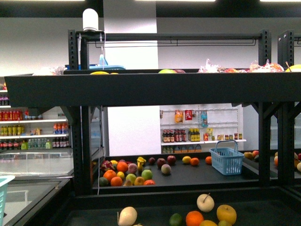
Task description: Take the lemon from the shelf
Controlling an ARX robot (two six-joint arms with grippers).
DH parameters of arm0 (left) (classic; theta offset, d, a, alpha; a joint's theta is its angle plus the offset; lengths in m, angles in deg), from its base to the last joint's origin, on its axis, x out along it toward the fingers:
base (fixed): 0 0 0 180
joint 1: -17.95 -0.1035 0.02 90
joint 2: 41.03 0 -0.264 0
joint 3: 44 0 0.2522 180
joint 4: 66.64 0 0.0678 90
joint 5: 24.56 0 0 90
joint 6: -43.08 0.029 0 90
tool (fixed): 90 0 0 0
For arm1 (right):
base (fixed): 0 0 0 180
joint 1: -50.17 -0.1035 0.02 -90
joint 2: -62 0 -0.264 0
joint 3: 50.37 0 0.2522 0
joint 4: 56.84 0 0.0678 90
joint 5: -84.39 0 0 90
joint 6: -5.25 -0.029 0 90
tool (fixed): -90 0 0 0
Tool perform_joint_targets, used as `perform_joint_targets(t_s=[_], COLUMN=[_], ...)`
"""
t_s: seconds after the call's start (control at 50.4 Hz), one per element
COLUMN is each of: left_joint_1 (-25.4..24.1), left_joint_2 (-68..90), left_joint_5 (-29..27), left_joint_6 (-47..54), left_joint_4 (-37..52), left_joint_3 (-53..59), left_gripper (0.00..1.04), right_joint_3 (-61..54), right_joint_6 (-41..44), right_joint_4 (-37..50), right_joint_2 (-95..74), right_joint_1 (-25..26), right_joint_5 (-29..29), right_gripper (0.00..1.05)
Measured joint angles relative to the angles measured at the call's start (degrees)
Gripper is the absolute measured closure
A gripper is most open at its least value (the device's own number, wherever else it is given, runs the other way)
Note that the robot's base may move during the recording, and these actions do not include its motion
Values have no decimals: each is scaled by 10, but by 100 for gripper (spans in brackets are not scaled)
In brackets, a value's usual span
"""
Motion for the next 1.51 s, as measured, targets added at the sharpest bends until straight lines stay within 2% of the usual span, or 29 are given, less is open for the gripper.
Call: perform_joint_targets(t_s=[0.06, 0.139, 0.238, 0.337, 0.715, 1.092, 1.231, 1.31, 1.41, 1.509], left_joint_1=[-54, -105, -152, -159, -153, -133, -126, -126, -127, -129], left_joint_2=[89, 202, 346, 466, 750, 913, 940, 944, 944, 942], left_joint_5=[49, 77, 71, 47, -22, -60, -71, -73, -77, -78], left_joint_6=[-100, -229, -346, -397, -447, -447, -445, -442, -437, -430], left_joint_4=[42, 66, 102, 114, 68, 21, 7, 3, 1, 6], left_joint_3=[-66, -150, -248, -332, -571, -765, -803, -810, -812, -812], left_gripper=[8, 8, 8, 8, 8, 8, 8, 17, 35, 60], right_joint_3=[0, 0, 0, 0, 0, 0, 0, 0, 0, 0], right_joint_6=[0, 0, 0, 0, 0, 0, 0, 0, 0, 0], right_joint_4=[0, 0, 0, 0, 0, 0, 0, 0, 0, 0], right_joint_2=[0, 0, 0, 0, 0, 0, 0, 0, 0, 0], right_joint_1=[0, 0, 0, 0, 0, 0, 0, 0, 0, 0], right_joint_5=[0, 0, 0, 0, 0, 0, 0, 0, 0, 0], right_gripper=[8, 8, 8, 8, 8, 8, 8, 8, 8, 8])
